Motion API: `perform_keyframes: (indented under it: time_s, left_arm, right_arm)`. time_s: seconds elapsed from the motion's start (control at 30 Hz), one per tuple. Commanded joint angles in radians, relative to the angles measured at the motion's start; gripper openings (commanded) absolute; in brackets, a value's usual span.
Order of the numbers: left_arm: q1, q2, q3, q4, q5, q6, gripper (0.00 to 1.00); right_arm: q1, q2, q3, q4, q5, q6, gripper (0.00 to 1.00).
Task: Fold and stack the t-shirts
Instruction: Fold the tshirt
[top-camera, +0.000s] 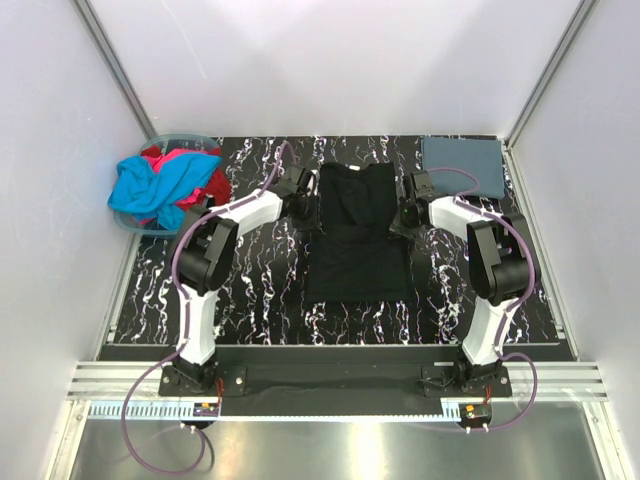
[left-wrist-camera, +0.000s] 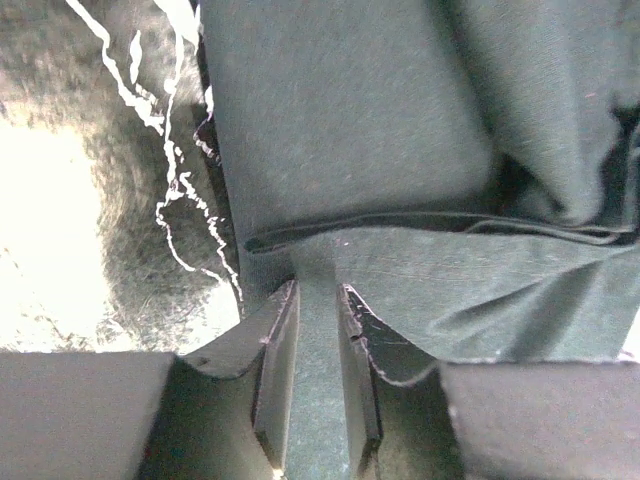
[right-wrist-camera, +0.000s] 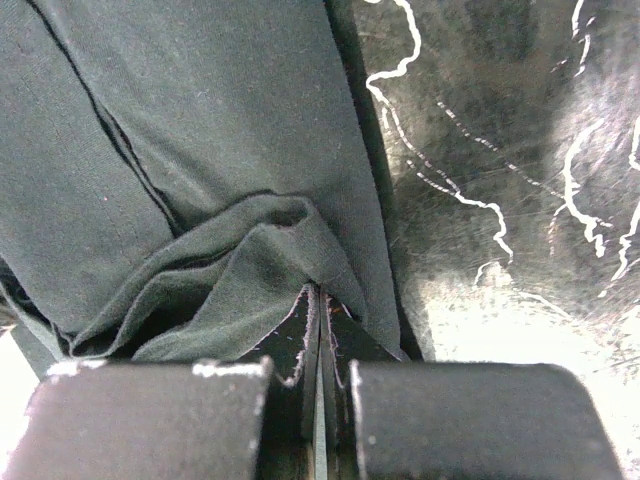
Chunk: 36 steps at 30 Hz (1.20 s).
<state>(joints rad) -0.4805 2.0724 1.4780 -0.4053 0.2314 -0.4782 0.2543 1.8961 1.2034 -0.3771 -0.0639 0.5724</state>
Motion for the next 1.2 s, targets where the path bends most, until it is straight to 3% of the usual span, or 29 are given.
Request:
perform_keyframes:
  time_s: [0.0, 0.1, 0.37, 0.5, 0.63, 0.9, 1.0, 1.03, 1.17]
  left_arm:
    - [0.016, -0.066, 0.061, -0.001, 0.049, 0.021, 0.28]
    - [0.028, -0.121, 0.099, -0.053, 0.046, 0.055, 0.36]
    - [0.071, -0.009, 0.203, -0.026, 0.227, 0.11, 0.32]
    - [0.072, 0.06, 0.235, 0.048, 0.292, 0.096, 0.32]
    - [0.071, 0.144, 0.303, 0.077, 0.295, 0.11, 0.32]
    - [0.098, 0.276, 0.377, 0.08, 0.258, 0.079, 0.32]
    - [0.112, 0.31, 0.37, 0.076, 0.247, 0.07, 0.32]
    - [0.117, 0.313, 0.366, 0.076, 0.24, 0.069, 0.32]
    - [0.118, 0.324, 0.344, 0.082, 0.229, 0.076, 0.32]
  right_arm:
    - [-0.015, -0.052, 0.01, 0.023, -0.031, -0.052, 0.01]
    - [-0.018, -0.13, 0.022, 0.011, -0.148, -0.097, 0.1]
    - [-0.061, -0.18, -0.015, -0.054, -0.241, -0.183, 0.35]
    - [-0.062, -0.143, 0.014, -0.114, -0.231, -0.226, 0.43]
    - [-0.069, -0.109, 0.01, -0.155, -0.224, -0.266, 0.45]
    - [-0.082, -0.085, -0.047, -0.151, -0.174, -0.286, 0.3]
    - [-0.087, -0.069, -0.061, -0.144, -0.116, -0.286, 0.18]
    - [-0.089, -0.066, -0.067, -0.144, -0.093, -0.279, 0.09]
    - [-0.095, -0.06, -0.1, -0.134, -0.045, -0.258, 0.0]
